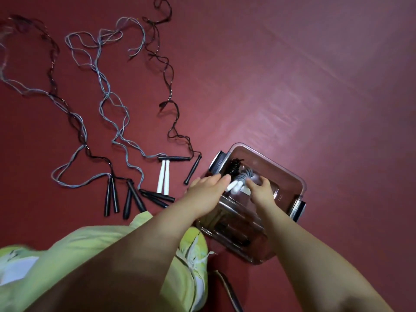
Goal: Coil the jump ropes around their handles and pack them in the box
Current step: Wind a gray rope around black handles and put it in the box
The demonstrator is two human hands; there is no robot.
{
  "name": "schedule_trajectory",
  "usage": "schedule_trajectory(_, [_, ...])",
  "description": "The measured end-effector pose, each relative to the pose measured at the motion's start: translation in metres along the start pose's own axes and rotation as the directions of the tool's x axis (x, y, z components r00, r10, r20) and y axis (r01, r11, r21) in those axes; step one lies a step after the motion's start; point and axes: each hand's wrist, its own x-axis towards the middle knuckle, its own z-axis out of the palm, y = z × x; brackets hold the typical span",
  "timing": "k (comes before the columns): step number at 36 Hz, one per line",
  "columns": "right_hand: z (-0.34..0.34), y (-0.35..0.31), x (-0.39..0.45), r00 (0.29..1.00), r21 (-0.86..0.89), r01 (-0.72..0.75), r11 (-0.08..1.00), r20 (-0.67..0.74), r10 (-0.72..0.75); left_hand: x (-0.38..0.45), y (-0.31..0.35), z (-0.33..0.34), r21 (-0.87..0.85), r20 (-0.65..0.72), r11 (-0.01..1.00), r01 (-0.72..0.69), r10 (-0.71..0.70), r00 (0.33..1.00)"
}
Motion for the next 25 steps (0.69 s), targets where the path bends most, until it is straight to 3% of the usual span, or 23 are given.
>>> schedule_trajectory(7, [0.032, -0.035, -0.043, 0.978, 0.049, 0.151, 0.987, 0.141, -0.156, -0.008, -0.003, -0.055, 0.094, -0.152, 0.988, -0.124, 0.137, 0.979])
schedule_trajectory(13, [0.109, -0.098, -0.092, 0.882, 0.104, 0.311, 0.945, 0.338, -0.328, -0.018, -0.077, -0.134, 0.062, -0.352, 0.993, -0.105, 0.12, 0.928])
schedule_trajectory(18, [0.187, -0.131, -0.119, 0.751, -0.005, 0.422, 0.906, 0.562, -0.347, -0.033, -0.171, -0.161, -0.333, -0.436, 0.936, -0.112, -0.048, 0.899])
schedule_trajectory(20, [0.227, -0.133, -0.124, 0.704, -0.065, 0.445, 0.893, 0.642, -0.304, -0.029, -0.215, -0.162, -0.389, -0.459, 0.919, -0.06, -0.137, 0.878])
schedule_trajectory(22, [0.263, -0.128, -0.124, 0.679, -0.132, 0.451, 0.883, 0.693, -0.243, -0.023, -0.255, -0.156, -0.439, -0.436, 0.898, -0.013, -0.2, 0.877])
schedule_trajectory(25, [0.311, -0.107, -0.116, 0.663, -0.207, 0.444, 0.872, 0.73, -0.164, -0.015, -0.305, -0.139, -0.624, -0.371, 0.781, -0.02, -0.273, 0.887])
